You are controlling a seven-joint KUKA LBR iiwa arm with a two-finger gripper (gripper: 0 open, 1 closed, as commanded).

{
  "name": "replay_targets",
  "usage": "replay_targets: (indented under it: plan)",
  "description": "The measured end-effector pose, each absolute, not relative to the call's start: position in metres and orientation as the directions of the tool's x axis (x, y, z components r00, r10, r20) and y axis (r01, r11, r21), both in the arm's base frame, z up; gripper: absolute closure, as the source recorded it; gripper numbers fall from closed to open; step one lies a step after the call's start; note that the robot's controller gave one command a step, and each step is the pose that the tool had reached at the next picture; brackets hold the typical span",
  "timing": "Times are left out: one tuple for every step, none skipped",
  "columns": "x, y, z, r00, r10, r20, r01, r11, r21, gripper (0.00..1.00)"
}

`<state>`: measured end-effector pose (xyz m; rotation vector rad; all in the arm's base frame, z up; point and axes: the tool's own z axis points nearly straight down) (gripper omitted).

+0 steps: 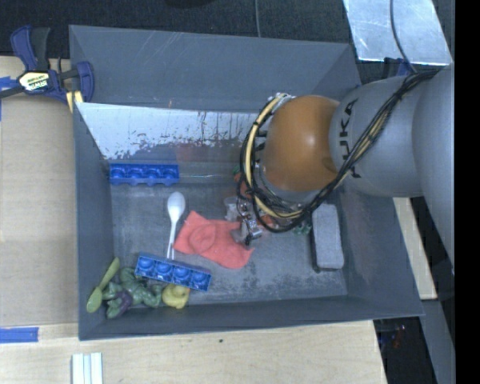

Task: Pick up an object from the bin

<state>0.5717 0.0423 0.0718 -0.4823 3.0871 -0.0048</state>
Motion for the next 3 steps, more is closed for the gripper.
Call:
replay_targets:
  plan:
    - [0.572,0.042,0.072,-0.952,-0.305,-0.016,-0.305,0.952,-0.006,1.0]
    - [0.569,0.045,0.136,-0.934,-0.356,-0.012,-0.356,0.935,-0.005,1.0]
    - [0.572,0.007,0.207,-0.809,-0.587,-0.011,-0.587,0.809,-0.007,1.0]
